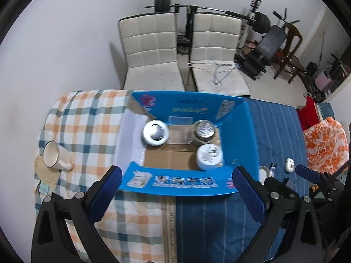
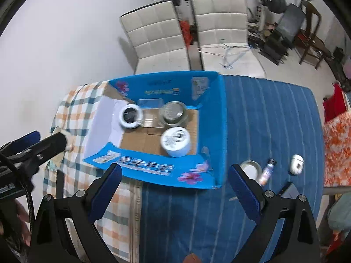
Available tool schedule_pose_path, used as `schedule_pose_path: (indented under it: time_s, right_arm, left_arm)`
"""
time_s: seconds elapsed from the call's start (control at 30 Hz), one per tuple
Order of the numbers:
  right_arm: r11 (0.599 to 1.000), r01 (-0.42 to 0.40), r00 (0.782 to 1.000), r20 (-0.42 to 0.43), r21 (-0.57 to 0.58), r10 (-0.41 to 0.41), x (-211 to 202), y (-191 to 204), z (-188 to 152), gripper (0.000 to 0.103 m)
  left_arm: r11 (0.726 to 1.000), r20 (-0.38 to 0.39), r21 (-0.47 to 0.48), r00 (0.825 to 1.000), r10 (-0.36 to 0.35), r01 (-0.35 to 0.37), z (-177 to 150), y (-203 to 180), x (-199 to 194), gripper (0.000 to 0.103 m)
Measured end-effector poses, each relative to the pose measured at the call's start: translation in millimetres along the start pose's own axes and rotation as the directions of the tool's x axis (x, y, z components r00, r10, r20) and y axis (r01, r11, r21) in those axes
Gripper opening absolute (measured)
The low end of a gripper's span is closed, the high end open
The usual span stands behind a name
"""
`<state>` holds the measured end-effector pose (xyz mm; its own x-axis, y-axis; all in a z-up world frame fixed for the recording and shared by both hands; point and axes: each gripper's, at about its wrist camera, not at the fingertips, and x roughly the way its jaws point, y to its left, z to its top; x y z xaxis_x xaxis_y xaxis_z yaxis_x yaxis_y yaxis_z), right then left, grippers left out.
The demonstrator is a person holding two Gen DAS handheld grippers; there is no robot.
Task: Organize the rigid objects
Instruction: 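Grasp the small metal lid with the left tool while the right tool grasps the black box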
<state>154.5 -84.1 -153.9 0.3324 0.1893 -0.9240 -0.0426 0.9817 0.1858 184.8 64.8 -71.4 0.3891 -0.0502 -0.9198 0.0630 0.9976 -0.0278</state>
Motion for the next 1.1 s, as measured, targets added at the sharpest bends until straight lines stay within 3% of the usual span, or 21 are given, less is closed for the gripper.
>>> schedule_pose_path:
  time_s: [0.17, 0.33, 0.47, 0.6, 0.77, 1.0, 1.03, 1.07, 1.1]
  right_arm:
    - [0.989, 0.079, 0.997, -0.011, 0.125, -0.078, -10, -88, -7, 0.099]
    - [0.948, 0.182, 0.982, -0.088, 0.259, -0.165, -3, -189, -28, 0.099]
    - [0.914, 0.238, 0.965, -0.189, 0.328, -0.183, 28, -262, -47, 0.099]
    - [0.895, 0.246, 0.953, -0.264, 0.373, -0.152, 63, -303, -65, 0.099]
    - [0.880, 0.237, 0.944, -0.312, 0.412, -0.108, 91, -332, -84, 0.099]
    - [0.868, 0.211, 0.945, -0.321, 0.450, -0.063, 107, -353, -91, 0.099]
    - [0.867, 0.207, 0.945, -0.321, 0.453, -0.058, 110, -353, -89, 0.099]
    - [0.863, 0.199, 0.946, -0.322, 0.464, -0.045, 114, -354, -88, 0.099]
    - [0.859, 0.190, 0.946, -0.322, 0.476, -0.031, 118, -354, -88, 0.099]
  left_arm:
    - [0.994, -0.034, 0.094, 0.998, -0.061, 0.064, 0, -74, 21, 0.103]
    - [0.964, -0.124, 0.233, 0.987, -0.101, 0.128, -11, -178, 70, 0.103]
    - [0.938, -0.211, 0.322, 0.976, -0.059, 0.126, -17, -239, 120, 0.103]
    - [0.923, -0.308, 0.361, 0.951, -0.019, 0.135, -25, -280, 172, 0.103]
    - [0.918, -0.388, 0.377, 0.921, 0.033, 0.126, -36, -303, 220, 0.103]
    - [0.937, -0.485, 0.332, 0.871, 0.075, 0.105, -52, -304, 271, 0.102]
    - [0.945, -0.503, 0.308, 0.862, 0.063, 0.111, -54, -302, 276, 0.096]
    - [0.957, -0.531, 0.259, 0.847, 0.031, 0.127, -57, -297, 281, 0.083]
    - [0.968, -0.543, 0.213, 0.840, 0.004, 0.133, -59, -292, 283, 0.082]
